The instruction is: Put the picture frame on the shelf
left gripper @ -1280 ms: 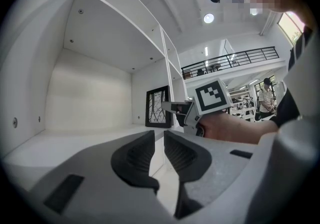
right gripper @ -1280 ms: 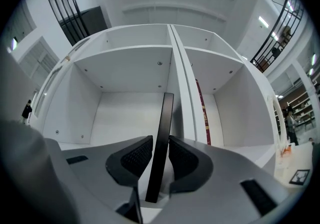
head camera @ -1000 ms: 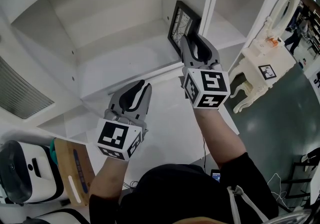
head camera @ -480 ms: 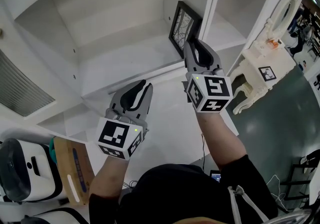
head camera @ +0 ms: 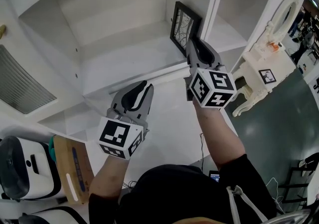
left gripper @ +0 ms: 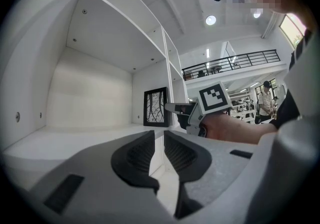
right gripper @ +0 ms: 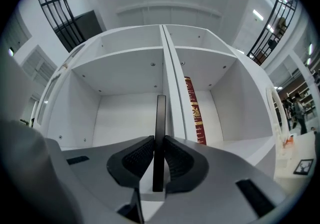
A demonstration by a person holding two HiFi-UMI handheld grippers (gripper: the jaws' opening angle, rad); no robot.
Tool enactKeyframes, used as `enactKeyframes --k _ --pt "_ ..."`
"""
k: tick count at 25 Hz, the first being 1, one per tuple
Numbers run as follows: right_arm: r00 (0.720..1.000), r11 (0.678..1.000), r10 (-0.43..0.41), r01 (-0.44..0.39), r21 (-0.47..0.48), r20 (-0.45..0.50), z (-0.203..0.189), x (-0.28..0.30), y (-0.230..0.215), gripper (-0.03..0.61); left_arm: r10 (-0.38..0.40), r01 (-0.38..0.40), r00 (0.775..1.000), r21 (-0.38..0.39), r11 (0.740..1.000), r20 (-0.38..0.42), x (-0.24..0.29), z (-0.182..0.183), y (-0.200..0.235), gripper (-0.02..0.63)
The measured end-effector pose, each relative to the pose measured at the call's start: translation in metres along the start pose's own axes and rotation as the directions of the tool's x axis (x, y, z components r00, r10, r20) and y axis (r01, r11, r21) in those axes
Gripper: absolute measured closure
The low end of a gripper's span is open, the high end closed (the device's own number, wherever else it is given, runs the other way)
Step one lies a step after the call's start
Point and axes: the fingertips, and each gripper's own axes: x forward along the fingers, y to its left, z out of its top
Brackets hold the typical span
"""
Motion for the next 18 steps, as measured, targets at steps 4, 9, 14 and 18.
enactKeyframes --k 4,9,14,18 --pt "1.0 1.0 -0.002 0.002 0.024 -0.004 0.0 0.0 -0.001 0.502 -0.004 0.004 1.0 0.0 1.0 0.001 0.0 0.0 -0.003 0.551" --pt "1.0 1.0 -0.013 0.013 0.017 0.01 0.002 -0.004 -0.001 0.5 -0.005 0.005 1.0 -0.003 1.0 -0.002 0.0 0.0 -0.003 0.551" --pt "1.0 1.0 -0.017 0.018 -0.007 0.022 0.003 -0.007 0.001 0.495 -0.008 0.008 1.0 -0.003 1.0 -0.005 0.0 -0.002 -0.004 0.551" --pt "0.999 1.0 -0.023 0.023 -0.016 0.037 0.008 -0.012 -0.001 0.495 -0.004 0.004 1.0 0.003 1.0 -0.001 -0.002 0.0 -0.004 0.551"
